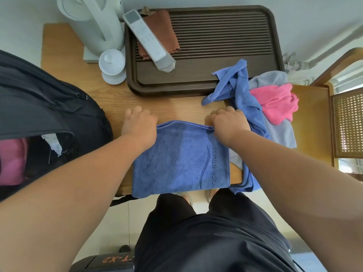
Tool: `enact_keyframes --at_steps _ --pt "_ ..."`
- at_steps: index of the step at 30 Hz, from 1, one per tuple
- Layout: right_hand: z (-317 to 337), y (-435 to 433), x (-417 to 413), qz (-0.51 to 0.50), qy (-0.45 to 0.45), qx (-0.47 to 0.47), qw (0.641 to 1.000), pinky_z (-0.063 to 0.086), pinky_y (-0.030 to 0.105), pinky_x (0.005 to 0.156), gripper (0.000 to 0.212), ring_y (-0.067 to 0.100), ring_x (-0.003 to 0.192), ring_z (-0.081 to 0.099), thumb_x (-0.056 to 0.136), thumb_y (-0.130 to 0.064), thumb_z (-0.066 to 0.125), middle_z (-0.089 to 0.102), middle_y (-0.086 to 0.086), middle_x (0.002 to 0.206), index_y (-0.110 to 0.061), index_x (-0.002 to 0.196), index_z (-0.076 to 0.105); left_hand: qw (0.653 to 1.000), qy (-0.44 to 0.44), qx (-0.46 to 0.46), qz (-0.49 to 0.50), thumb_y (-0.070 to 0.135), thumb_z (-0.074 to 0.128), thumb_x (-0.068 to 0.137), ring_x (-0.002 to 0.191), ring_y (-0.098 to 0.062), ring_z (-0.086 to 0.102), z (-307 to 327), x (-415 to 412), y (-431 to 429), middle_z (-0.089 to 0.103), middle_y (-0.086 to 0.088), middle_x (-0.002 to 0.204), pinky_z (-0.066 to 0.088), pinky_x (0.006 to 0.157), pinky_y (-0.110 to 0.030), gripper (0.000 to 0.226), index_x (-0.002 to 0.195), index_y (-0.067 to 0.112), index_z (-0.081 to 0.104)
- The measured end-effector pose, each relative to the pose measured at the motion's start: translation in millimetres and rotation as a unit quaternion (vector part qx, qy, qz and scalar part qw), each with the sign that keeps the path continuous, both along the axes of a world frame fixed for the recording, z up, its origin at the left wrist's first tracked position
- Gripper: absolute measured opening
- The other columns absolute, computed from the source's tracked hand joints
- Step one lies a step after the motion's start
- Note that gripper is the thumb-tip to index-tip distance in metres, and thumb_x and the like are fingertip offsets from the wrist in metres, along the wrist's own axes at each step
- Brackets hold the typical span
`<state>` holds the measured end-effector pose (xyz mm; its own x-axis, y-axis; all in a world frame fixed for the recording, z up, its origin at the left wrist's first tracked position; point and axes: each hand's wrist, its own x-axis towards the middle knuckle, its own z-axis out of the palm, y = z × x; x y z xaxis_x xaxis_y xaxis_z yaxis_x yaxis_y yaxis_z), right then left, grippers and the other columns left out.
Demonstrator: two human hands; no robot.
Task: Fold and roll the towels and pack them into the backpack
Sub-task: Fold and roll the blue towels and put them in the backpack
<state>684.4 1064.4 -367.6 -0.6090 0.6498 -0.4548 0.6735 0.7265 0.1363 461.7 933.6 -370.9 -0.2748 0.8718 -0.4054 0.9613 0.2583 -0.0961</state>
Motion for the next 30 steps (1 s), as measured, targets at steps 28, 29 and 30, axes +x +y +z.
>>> enact_keyframes --at_steps 28,29,30 --pt "10.9 -63.7 83.9 0.049 0.269 -0.047 0.961 0.049 0.044 0.058 0.023 0.033 0.068 0.054 0.064 0.004 0.069 0.055 0.005 0.075 -0.014 0.076 0.060 0.971 -0.110 0.189 0.099 -0.006 0.067 0.070 0.068 -0.028 0.049 5.1 40.2 -137.3 0.054 -0.004 0.072 0.043 0.057 -0.039 0.020 0.072 0.013 0.060" --pt "7.6 -67.8 87.0 0.047 0.264 -0.048 0.962 0.050 0.045 0.058 0.024 0.033 0.067 0.054 0.064 0.005 0.069 0.054 0.005 0.074 -0.015 0.075 0.060 0.972 -0.110 0.184 0.096 -0.006 0.068 0.069 0.067 -0.029 0.049 1.9 42.4 -143.2 0.053 -0.004 0.071 0.044 0.056 -0.040 0.022 0.071 0.014 0.060" --pt "4.2 -71.1 89.4 0.045 0.258 -0.050 0.964 0.050 0.044 0.057 0.025 0.033 0.066 0.054 0.064 0.006 0.069 0.054 0.004 0.074 -0.015 0.075 0.061 0.973 -0.111 0.179 0.097 -0.006 0.068 0.070 0.067 -0.029 0.049 -0.8 44.2 -147.7 0.052 -0.003 0.071 0.045 0.056 -0.040 0.022 0.071 0.014 0.059"
